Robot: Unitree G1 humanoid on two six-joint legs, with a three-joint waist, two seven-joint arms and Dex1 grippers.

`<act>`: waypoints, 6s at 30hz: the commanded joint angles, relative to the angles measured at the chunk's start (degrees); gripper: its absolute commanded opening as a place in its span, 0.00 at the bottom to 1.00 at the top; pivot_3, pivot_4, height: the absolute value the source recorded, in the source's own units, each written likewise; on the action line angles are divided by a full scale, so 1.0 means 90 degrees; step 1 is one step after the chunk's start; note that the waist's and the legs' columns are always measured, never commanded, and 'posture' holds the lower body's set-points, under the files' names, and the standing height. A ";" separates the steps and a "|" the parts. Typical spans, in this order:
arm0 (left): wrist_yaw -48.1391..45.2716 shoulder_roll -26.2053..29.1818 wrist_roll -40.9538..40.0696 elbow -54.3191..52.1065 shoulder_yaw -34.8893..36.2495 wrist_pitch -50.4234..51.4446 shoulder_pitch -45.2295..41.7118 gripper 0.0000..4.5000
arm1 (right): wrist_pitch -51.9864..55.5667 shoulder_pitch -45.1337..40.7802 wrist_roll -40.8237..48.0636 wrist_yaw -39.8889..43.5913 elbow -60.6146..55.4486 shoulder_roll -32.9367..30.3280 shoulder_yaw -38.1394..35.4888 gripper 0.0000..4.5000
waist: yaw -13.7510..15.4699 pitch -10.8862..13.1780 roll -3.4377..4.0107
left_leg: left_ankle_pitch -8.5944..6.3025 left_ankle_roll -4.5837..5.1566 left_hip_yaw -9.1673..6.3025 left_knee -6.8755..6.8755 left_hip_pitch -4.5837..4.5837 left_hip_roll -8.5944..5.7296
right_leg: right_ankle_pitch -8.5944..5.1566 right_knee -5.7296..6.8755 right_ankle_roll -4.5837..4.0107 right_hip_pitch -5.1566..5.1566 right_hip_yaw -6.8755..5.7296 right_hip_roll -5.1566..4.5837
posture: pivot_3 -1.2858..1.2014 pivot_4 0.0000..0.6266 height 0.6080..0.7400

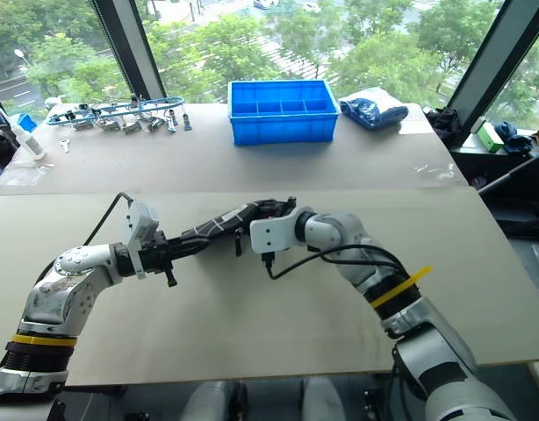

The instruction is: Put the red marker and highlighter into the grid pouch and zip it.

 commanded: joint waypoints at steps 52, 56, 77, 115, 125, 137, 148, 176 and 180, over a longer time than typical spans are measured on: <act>0.0268 0.0025 -0.0131 -0.0544 0.0134 0.0044 0.0161 0.00 | 0.5495 0.0561 0.2540 -0.0566 -0.0762 -0.0685 -0.1466 0.22 | 0.0042 -0.0002 -0.0003 | -0.0007 0.0013 -0.0007 -0.0002 0.0005 -0.0008 | 0.0003 -0.0004 0.0003 0.0011 0.0001 -0.0007 | 0.52 0.24 1.00; 0.0242 0.0043 -0.0134 -0.0541 0.0133 0.0052 0.0168 0.00 | 0.4215 0.0223 0.2360 -0.0299 -0.1136 -0.1433 -0.1686 0.22 | 0.0005 0.0001 0.0001 | -0.0007 0.0013 -0.0005 -0.0002 -0.0003 -0.0008 | 0.0002 -0.0002 0.0004 -0.0003 0.0006 -0.0006 | 0.52 0.24 1.00; 0.0150 0.0006 -0.0081 -0.0456 0.0004 0.0025 0.0050 0.00 | 0.2933 0.0835 0.1937 0.1859 -0.3187 -0.2297 -0.0867 0.22 | 0.0012 0.0000 -0.0005 | -0.0007 0.0012 -0.0006 -0.0010 0.0007 -0.0002 | 0.0000 -0.0007 0.0001 0.0003 0.0004 -0.0001 | 0.52 0.24 1.00; 0.0046 -0.0070 -0.0102 -0.0318 -0.0194 0.0019 -0.0125 0.00 | -0.0267 -0.0039 -0.0770 -0.0432 -0.0551 -0.0257 0.0666 0.22 | -0.0002 0.0000 -0.0004 | 0.0006 -0.0009 0.0001 -0.0008 0.0005 -0.0003 | 0.0000 -0.0005 0.0001 0.0001 0.0001 0.0000 | 0.52 0.24 1.00; 0.0087 -0.0133 -0.0123 -0.0334 -0.0158 0.0017 -0.0111 0.00 | -0.0717 0.0067 -0.0097 -0.0220 -0.0151 -0.0313 0.0154 0.74 | -0.0001 0.0000 -0.0004 | 0.0018 -0.0030 0.0002 -0.0008 0.0004 -0.0004 | 0.0001 -0.0005 0.0002 0.0003 0.0004 -0.0003 | 0.52 0.24 1.00; 0.0122 -0.0147 -0.0116 -0.0390 -0.0112 0.0029 -0.0027 0.00 | 0.2170 0.0239 0.4195 0.1974 -0.1348 -0.1059 -0.2283 0.80 | 0.0026 0.0000 -0.0004 | -0.0004 0.0007 -0.0008 -0.0009 0.0007 0.0001 | 0.0001 -0.0007 0.0001 0.0014 -0.0001 -0.0003 | 0.52 0.24 1.00; 0.0070 -0.0089 -0.0110 -0.0346 -0.0088 0.0056 -0.0055 0.00 | 0.5827 0.2300 0.5793 0.1484 -0.2646 -0.0890 -0.2005 0.80 | 0.0004 -0.0003 -0.0009 | -0.0015 0.0026 -0.0043 -0.0009 0.0021 -0.0001 | 0.0003 0.0000 0.0000 0.0016 0.0016 -0.0002 | 0.52 0.24 1.00; 0.0104 -0.0165 -0.0074 -0.0319 -0.0124 0.0097 -0.0142 0.00 | 0.6384 0.0634 0.5094 -0.0338 -0.1160 0.1655 -0.1320 0.27 | 0.0025 -0.0003 -0.0008 | -0.0004 0.0008 -0.0069 -0.0006 0.0000 -0.0007 | 0.0005 0.0002 -0.0001 0.0013 -0.0009 0.0003 | 0.52 0.24 1.00; 0.0105 -0.0177 -0.0064 -0.0298 -0.0130 0.0077 -0.0152 0.00 | 0.6351 0.0572 0.5082 -0.0423 -0.1042 0.1708 -0.1442 0.01 | 0.0007 -0.0003 -0.0008 | -0.0004 0.0008 -0.0070 -0.0007 0.0000 -0.0007 | 0.0005 0.0002 -0.0001 0.0013 -0.0009 0.0003 | 0.52 0.24 1.00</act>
